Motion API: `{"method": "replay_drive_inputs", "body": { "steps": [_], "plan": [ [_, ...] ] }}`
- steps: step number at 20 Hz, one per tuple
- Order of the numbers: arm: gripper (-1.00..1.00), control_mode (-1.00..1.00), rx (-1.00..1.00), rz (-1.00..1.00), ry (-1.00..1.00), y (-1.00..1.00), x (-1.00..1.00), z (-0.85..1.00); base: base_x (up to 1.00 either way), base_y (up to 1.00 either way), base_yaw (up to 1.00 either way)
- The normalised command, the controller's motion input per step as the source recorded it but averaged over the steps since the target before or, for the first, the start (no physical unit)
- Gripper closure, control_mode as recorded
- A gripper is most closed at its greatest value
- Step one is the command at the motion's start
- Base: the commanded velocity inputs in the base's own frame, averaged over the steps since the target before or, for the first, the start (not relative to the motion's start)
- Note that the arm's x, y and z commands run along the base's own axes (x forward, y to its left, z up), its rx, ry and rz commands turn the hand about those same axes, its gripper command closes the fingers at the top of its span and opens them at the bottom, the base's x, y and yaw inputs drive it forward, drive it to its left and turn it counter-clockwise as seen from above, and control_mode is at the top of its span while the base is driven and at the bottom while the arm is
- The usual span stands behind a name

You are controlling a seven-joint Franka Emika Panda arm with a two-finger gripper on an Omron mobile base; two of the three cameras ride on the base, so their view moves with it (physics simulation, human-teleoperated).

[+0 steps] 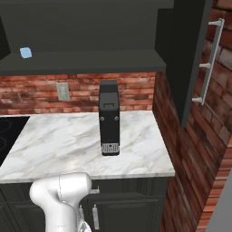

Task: Pick the avocado and bread from the counter and place them on the plate. Then pick the jam from the cabinet and place it next to the plate. Lastly close the cabinet door.

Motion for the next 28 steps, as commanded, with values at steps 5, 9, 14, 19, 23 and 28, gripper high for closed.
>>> {"method": "replay_drive_inputs", "body": {
  "steps": [5, 9, 14, 19, 23, 28],
  "plan": [
    [-1.00, -1.00, -0.08, 0.00, -0.06, 0.32, -0.04, -0.03, 0.00, 0.00, 0.00],
    [-1.00, -1.00, -0.02, 0.00, 0.00, 0.16, 0.04, 0.00, 0.00, 0.00, 0.00],
    [-1.00, -1.00, -0.01, 0.00, 0.00, 0.19, 0.22, -0.03, 0.00, 0.00, 0.00],
    [-1.00, -1.00, -0.01, 0.00, 0.00, 0.27, 0.27, -0.01, 0.00, 0.00, 0.00],
    [-1.00, -1.00, -0.03, 0.00, 0.00, 0.34, 0.24, -0.04, 0.00, 0.00, 0.00],
    [-1.00, -1.00, -0.01, 0.00, 0.00, 0.21, 0.20, -0.10, 0.00, 0.00, 0.00]
  ]
}}
